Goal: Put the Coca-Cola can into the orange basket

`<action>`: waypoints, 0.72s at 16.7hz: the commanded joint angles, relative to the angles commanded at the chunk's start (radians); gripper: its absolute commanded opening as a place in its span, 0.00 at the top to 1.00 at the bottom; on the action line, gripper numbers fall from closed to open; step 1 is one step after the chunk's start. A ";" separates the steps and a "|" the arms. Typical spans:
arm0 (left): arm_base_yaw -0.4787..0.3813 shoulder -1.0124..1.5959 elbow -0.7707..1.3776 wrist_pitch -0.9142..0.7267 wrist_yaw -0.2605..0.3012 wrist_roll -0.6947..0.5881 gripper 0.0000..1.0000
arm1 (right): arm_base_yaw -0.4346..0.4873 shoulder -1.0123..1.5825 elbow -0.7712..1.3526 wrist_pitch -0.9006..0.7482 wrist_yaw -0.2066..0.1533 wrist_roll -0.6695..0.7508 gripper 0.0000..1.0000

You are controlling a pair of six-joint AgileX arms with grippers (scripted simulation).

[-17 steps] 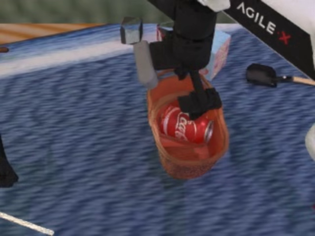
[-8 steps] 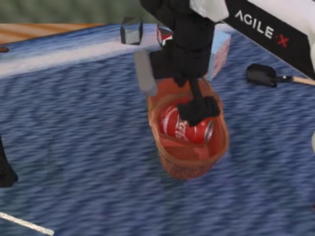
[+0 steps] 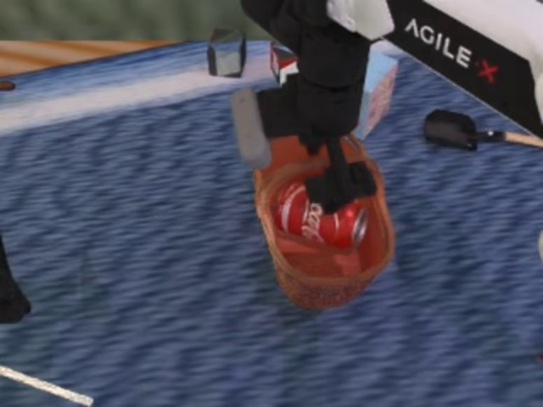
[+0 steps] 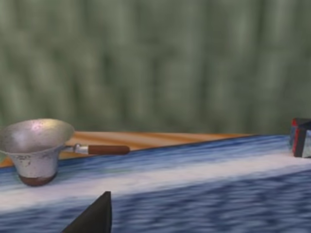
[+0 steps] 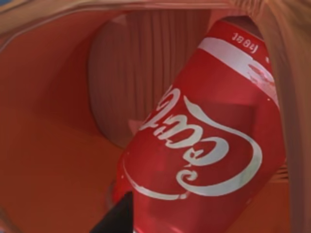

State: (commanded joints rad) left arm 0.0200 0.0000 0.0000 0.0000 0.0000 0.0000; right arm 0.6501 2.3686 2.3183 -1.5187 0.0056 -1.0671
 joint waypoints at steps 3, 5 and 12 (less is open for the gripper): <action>0.000 0.000 0.000 0.000 0.000 0.000 0.00 | 0.000 0.000 0.000 0.000 0.000 0.000 0.53; 0.000 0.000 0.000 0.000 0.000 0.000 0.00 | 0.000 0.000 0.000 0.000 0.000 0.000 0.68; 0.000 0.000 0.000 0.000 0.000 0.000 0.00 | 0.000 0.000 0.000 0.000 0.000 0.000 1.00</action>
State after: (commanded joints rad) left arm 0.0200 0.0000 0.0000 0.0000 0.0000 0.0000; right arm 0.6501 2.3686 2.3183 -1.5187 0.0056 -1.0671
